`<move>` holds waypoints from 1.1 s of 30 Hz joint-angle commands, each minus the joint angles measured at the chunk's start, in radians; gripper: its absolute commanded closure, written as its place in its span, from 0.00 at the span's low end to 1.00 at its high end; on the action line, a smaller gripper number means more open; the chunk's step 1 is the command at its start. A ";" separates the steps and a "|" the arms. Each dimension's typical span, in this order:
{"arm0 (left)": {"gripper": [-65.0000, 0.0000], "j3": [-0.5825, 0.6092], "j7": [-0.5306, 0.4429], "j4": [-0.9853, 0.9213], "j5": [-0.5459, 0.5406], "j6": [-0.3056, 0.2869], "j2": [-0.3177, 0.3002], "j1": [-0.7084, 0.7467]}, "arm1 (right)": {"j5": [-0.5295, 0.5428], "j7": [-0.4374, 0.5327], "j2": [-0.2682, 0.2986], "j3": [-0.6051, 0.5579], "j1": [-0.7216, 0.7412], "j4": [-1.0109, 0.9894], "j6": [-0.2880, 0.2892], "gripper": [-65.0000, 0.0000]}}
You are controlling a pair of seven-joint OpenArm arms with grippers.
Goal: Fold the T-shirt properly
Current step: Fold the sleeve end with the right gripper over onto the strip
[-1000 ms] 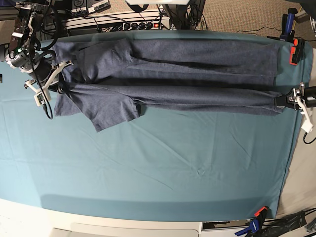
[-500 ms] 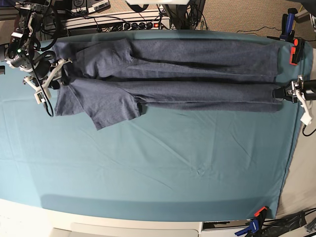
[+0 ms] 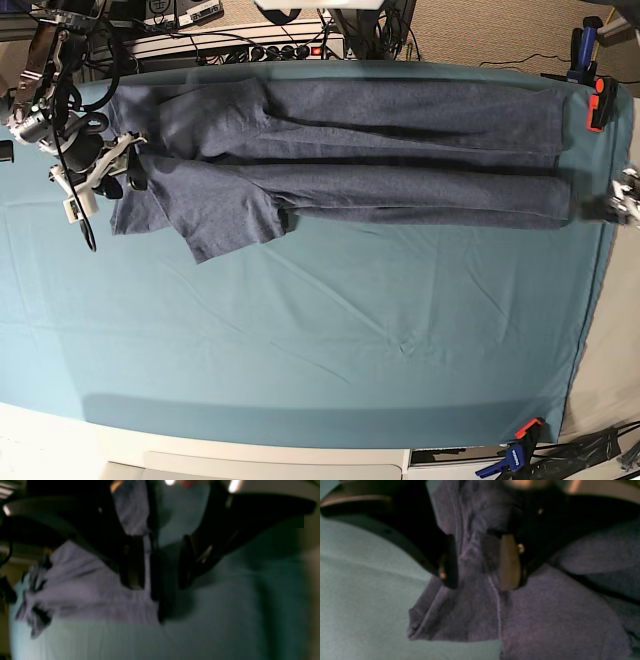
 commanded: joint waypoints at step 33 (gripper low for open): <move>0.62 -0.098 -0.010 0.010 -0.021 -0.005 -0.101 -0.016 | 0.222 -0.112 -0.166 0.010 0.210 -0.262 -0.015 0.55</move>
